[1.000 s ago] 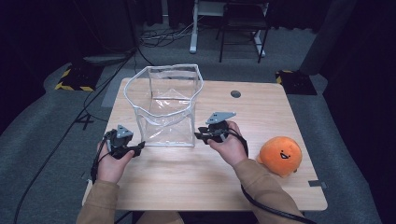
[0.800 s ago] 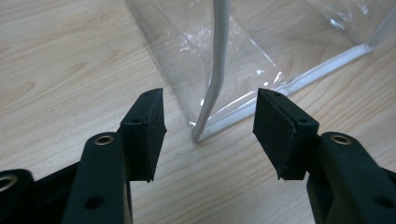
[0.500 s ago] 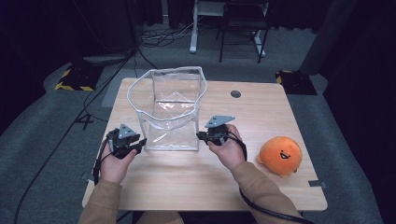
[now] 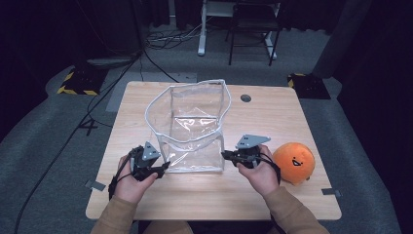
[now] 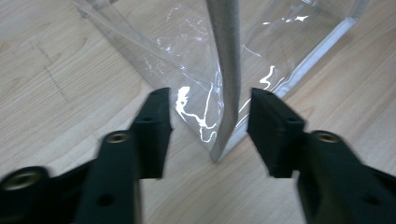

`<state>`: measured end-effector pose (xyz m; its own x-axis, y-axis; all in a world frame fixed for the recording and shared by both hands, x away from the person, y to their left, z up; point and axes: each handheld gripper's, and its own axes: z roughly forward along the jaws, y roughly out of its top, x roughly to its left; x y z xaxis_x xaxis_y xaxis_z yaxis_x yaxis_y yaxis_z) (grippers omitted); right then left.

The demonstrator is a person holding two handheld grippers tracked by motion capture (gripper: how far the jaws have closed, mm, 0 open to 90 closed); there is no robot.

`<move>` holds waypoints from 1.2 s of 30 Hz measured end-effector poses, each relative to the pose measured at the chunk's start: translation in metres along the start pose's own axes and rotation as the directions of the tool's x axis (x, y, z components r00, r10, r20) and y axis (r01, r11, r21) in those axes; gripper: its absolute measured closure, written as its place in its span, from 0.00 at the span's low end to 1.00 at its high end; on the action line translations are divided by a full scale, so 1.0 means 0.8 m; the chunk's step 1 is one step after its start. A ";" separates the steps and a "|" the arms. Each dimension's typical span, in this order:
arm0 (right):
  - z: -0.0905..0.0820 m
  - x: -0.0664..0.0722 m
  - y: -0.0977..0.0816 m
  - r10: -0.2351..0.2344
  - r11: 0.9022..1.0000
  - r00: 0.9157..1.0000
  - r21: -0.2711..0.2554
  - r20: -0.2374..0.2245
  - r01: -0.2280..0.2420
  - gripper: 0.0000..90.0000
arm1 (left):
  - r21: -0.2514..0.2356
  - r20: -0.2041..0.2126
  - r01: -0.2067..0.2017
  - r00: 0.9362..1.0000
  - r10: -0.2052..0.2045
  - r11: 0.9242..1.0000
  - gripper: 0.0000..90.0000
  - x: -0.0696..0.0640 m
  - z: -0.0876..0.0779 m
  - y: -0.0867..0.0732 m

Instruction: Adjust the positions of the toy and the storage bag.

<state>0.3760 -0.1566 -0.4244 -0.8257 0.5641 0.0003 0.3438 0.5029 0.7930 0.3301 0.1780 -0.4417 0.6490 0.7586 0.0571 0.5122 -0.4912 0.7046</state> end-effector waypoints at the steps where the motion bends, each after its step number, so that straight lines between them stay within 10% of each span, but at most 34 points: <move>1: -0.005 0.001 -0.005 0.005 1.000 1.000 -0.001 -0.002 -0.005 0.98 | 0.000 0.010 -0.005 1.000 0.005 1.000 0.48 -0.004 -0.001 0.000; 11: -0.049 0.009 -0.047 0.026 1.000 1.000 -0.010 -0.004 -0.026 0.98 | 0.080 0.083 -0.030 0.996 0.023 0.996 0.33 -0.017 -0.009 -0.010; 18: -0.080 0.014 -0.072 0.031 1.000 0.999 -0.001 0.022 -0.031 0.98 | 0.083 0.061 0.000 0.998 -0.005 0.997 0.34 -0.009 -0.008 -0.016; 36: -0.123 0.045 -0.108 0.066 0.998 0.998 0.021 -0.006 -0.066 0.98 | 0.093 0.156 -0.097 0.984 0.082 0.991 0.33 -0.047 0.015 0.003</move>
<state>0.2729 -0.2445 -0.4331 -0.8040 0.5920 0.0559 0.4064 0.4785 0.7784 0.3140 0.1429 -0.4505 0.7688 0.6394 0.0035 0.4965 -0.6004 0.6270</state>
